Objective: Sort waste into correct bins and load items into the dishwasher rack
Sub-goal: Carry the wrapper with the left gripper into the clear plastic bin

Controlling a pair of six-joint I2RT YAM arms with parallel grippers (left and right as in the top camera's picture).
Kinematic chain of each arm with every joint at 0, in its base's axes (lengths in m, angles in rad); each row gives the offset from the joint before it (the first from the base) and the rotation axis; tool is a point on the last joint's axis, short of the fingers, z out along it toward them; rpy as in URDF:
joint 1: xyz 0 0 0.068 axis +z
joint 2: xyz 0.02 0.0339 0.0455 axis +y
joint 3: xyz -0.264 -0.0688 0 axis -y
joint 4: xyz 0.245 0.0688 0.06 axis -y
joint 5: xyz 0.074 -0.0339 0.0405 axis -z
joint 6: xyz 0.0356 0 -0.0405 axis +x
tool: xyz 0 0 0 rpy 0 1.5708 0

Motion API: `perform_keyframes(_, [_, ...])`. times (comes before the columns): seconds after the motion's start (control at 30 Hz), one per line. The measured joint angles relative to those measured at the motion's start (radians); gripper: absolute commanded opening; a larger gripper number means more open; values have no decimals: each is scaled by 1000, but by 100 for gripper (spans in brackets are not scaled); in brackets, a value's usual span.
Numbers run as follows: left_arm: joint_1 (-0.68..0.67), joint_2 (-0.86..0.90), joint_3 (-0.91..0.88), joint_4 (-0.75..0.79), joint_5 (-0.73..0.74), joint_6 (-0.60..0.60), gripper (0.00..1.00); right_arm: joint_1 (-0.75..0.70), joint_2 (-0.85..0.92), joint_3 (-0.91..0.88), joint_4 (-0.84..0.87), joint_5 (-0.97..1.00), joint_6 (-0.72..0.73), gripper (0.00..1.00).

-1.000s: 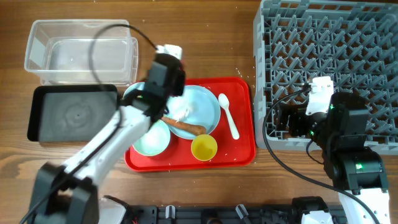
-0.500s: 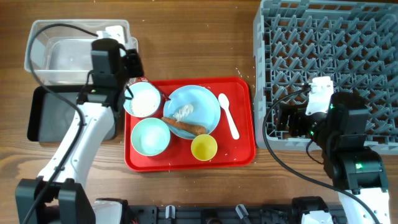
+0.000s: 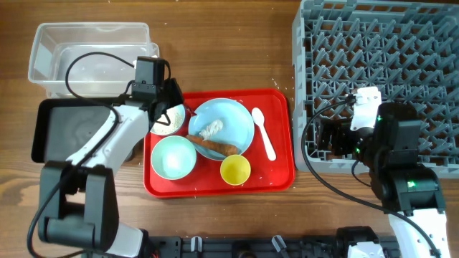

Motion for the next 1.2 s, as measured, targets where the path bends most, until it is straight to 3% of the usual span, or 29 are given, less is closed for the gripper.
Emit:
perform_keyframes(0.27, [0, 41, 0, 52, -4, -12, 37, 0, 0, 0, 0, 0, 0, 100])
perform_keyframes(0.4, [0, 64, 0, 53, -4, -14, 20, 0, 0, 0, 0, 0, 0, 100])
perform_keyframes(0.47, [0, 64, 0, 61, -5, -14, 4, 0, 0, 0, 0, 0, 0, 100])
perform_keyframes(1.07, [-1, -43, 0, 33, 12, -18, 4, 0, 0, 0, 0, 0, 0, 100])
perform_keyframes(1.2, [-1, -106, 0, 58, 7, 43, 4, 0, 0, 0, 0, 0, 0, 100])
